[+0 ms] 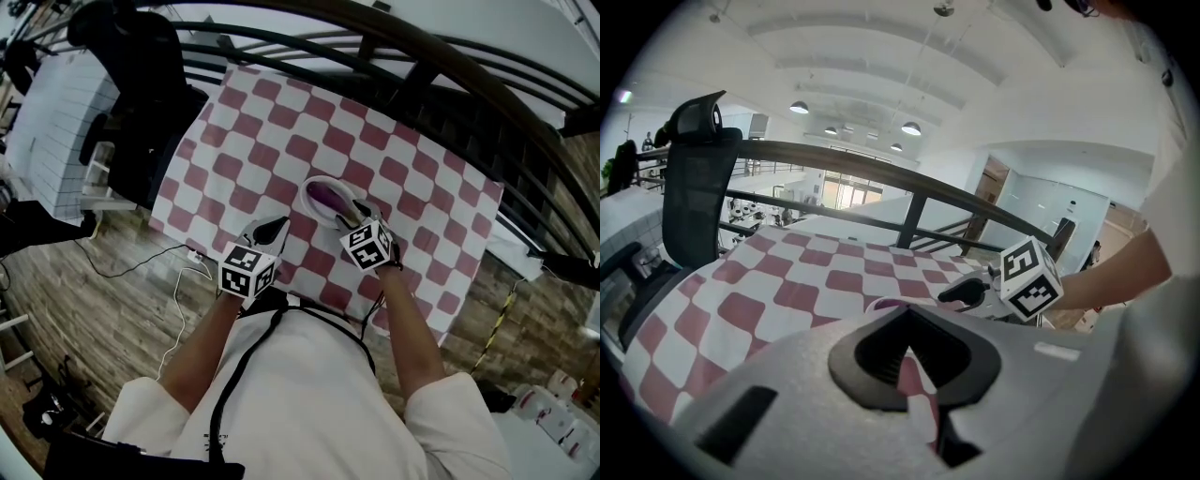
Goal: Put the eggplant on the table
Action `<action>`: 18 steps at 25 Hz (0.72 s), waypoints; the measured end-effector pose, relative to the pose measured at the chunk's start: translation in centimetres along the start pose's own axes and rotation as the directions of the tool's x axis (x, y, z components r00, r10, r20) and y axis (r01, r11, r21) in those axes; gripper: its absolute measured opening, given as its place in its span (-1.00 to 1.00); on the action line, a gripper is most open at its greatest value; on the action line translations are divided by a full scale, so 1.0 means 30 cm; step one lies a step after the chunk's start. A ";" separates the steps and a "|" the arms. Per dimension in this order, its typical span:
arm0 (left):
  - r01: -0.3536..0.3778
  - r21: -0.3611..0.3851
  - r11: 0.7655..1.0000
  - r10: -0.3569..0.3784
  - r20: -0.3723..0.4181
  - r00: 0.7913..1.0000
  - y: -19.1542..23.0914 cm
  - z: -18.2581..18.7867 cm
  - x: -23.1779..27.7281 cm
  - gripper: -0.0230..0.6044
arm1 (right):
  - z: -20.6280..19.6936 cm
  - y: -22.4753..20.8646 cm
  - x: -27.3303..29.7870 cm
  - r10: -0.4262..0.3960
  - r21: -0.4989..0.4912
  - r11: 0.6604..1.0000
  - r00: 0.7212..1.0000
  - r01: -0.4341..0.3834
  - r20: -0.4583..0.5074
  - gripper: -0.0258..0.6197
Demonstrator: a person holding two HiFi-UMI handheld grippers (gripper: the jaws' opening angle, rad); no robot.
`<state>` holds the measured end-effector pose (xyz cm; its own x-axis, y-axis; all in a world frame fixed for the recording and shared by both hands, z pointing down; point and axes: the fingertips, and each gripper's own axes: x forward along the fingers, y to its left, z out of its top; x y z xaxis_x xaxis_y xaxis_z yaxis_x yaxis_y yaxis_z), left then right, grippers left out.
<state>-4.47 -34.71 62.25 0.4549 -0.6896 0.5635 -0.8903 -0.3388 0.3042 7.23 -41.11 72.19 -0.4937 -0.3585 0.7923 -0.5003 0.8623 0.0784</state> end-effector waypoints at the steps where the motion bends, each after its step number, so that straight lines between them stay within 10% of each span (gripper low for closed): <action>1: 0.004 0.004 1.000 -0.004 0.000 1.000 -0.002 0.003 -0.002 -0.91 | 0.007 -0.003 -0.020 -0.009 0.023 1.000 1.000 0.008 0.017 -0.21; 18: 0.129 0.101 0.987 -0.136 0.064 0.989 -0.108 0.116 -0.068 -0.91 | 0.071 0.021 -0.400 -0.214 0.367 0.923 0.950 0.120 0.228 -0.74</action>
<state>-2.59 -34.42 57.45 0.5693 -0.6768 0.4667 -0.8217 -0.4874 0.2955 11.34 -37.03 61.44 -0.5241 -0.6068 0.5976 -0.7816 0.6214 -0.0545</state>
